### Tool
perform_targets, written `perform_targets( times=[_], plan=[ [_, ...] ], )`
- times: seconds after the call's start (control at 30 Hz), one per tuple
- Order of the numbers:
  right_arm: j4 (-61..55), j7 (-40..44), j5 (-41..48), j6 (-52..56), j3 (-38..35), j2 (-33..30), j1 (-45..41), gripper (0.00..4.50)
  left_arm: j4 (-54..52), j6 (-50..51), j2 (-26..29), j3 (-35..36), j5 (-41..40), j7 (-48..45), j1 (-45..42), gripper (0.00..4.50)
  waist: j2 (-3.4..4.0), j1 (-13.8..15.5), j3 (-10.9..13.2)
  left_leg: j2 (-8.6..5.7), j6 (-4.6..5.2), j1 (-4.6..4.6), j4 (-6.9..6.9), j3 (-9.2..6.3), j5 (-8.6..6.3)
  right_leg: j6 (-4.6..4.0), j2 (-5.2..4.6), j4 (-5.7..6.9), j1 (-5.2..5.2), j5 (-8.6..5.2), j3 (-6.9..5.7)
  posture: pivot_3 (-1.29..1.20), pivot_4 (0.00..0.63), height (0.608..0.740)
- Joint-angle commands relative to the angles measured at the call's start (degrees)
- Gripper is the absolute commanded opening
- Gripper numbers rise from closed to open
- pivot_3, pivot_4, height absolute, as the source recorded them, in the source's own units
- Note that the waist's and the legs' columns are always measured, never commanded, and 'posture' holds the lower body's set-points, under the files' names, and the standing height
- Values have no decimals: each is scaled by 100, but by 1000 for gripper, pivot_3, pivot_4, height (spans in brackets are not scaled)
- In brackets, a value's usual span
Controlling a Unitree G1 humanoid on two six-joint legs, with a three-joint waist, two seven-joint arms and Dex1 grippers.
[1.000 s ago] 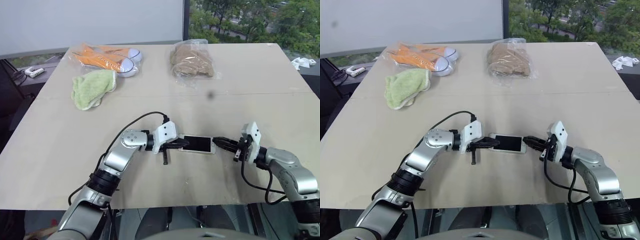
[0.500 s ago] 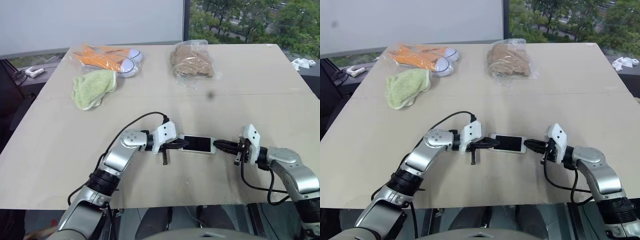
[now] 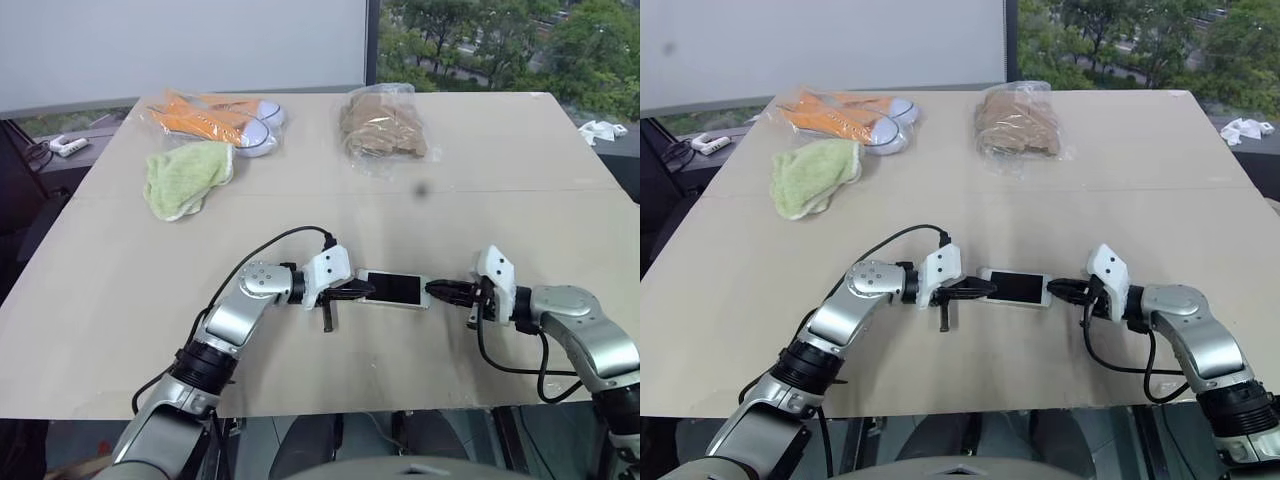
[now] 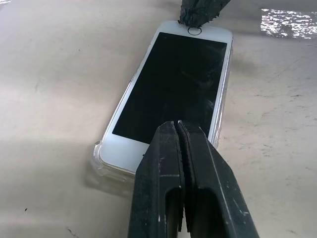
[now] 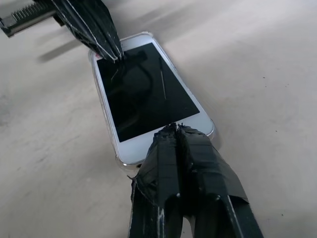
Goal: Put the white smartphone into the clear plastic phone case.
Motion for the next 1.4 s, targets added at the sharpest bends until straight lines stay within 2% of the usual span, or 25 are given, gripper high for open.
perform_targets(
  times=[0.03, 0.57, 1.4],
  plan=[
    [249, 105, -457, 401, 573, -193, 248, 0, -84, 71, 73, -83, 96, -10, 97, 69, -8, 10, -17, 0, 1, 0, 0, 0, -1, 0, 0, -1, 0, 0, 0, 0, 150, 740],
    [393, 156, -795, 1227, 1232, -273, -284, 0, -166, 86, 118, -77, 108, -25, 152, 69, -42, -11, -88, 6, 6, 12, -2, -3, -5, -3, 0, -2, 11, 0, -1, 0, 150, 740],
    [343, 221, -797, 1443, 1280, -218, -265, 0, -256, 175, 149, -43, 94, -9, 197, 69, -60, -2, -111, 10, 6, 12, -9, -3, -6, -6, -2, -6, 12, 0, 0, 0, 150, 740]
  ],
)
